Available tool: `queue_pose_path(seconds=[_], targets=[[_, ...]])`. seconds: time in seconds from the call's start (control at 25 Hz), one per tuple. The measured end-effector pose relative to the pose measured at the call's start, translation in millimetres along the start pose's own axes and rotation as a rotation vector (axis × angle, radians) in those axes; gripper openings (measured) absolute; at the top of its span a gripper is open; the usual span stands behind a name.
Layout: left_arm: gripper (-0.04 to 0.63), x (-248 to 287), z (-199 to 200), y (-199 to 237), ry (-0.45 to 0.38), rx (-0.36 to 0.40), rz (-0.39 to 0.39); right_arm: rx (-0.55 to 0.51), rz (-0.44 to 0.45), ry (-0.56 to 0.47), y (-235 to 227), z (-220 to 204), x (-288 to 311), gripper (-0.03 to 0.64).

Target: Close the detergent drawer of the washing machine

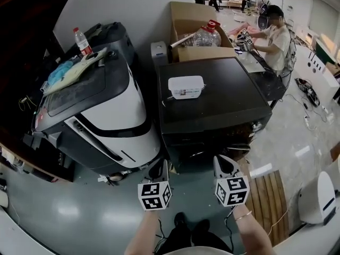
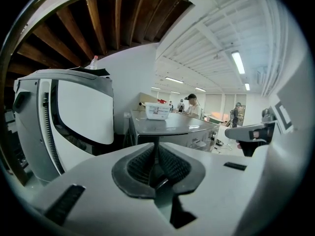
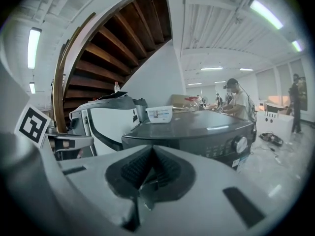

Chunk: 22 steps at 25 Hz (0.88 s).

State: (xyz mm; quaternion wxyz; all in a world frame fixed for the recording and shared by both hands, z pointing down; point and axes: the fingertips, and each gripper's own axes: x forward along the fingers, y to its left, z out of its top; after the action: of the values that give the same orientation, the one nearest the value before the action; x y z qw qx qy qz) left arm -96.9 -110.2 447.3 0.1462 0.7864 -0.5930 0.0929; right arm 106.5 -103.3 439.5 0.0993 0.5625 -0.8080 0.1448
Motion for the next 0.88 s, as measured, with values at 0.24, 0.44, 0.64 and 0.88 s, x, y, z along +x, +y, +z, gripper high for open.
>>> queue_pose_path(seconds=[0.24, 0.44, 0.64, 0.88], targets=[[0.014, -23.8, 4.1, -12.3, -0.021, 0.008, -0.003, 0.008, -0.007, -0.024, -1.8, 0.9, -26.4, 0.003], [0.014, -41.3, 2.0, -23.0, -0.029, 0.006, -0.002, 0.009, 0.001, -0.045, -0.6, 3.3, -44.0, 0.002], [0.014, -54.0, 0.4, -27.7, -0.034, 0.004, 0.006, 0.008, 0.011, -0.059, 3.2, 4.3, -55.5, 0.002], [0.014, -65.6, 1.8, -29.8, -0.043, 0.006, 0.015, 0.015, 0.017, -0.058, 5.6, 3.2, -63.4, 0.002]])
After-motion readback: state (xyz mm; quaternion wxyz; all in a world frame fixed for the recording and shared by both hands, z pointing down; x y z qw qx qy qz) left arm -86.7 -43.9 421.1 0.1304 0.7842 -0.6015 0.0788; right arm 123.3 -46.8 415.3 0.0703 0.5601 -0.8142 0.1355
